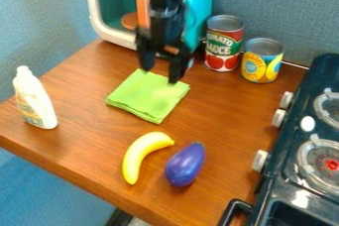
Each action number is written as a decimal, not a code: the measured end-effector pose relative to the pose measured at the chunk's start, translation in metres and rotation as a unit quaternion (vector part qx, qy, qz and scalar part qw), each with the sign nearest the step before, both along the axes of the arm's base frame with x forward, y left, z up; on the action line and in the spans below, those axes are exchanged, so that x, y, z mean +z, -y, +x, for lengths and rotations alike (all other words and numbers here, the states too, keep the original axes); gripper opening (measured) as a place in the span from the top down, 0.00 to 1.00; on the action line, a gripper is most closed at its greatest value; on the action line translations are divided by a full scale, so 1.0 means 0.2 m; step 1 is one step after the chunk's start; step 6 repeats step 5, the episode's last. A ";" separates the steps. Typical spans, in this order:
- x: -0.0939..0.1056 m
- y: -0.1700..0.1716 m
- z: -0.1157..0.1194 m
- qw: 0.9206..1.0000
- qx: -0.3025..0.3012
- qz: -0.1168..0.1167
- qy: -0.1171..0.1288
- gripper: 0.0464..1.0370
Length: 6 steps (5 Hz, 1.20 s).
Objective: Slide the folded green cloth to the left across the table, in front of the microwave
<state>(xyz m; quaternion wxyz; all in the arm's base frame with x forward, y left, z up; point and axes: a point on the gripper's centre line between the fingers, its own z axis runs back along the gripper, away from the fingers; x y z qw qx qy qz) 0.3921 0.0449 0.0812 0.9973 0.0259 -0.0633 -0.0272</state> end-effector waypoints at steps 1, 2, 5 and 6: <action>0.08 0.05 -0.06 1.000 -0.017 -0.012 -0.008 0.04; 0.08 0.10 -0.18 0.997 -0.040 -0.034 -0.051 0.04; 0.10 0.48 -0.60 0.991 -0.100 0.023 -0.088 0.04; 0.10 0.48 -0.60 0.991 -0.100 0.023 -0.088 0.04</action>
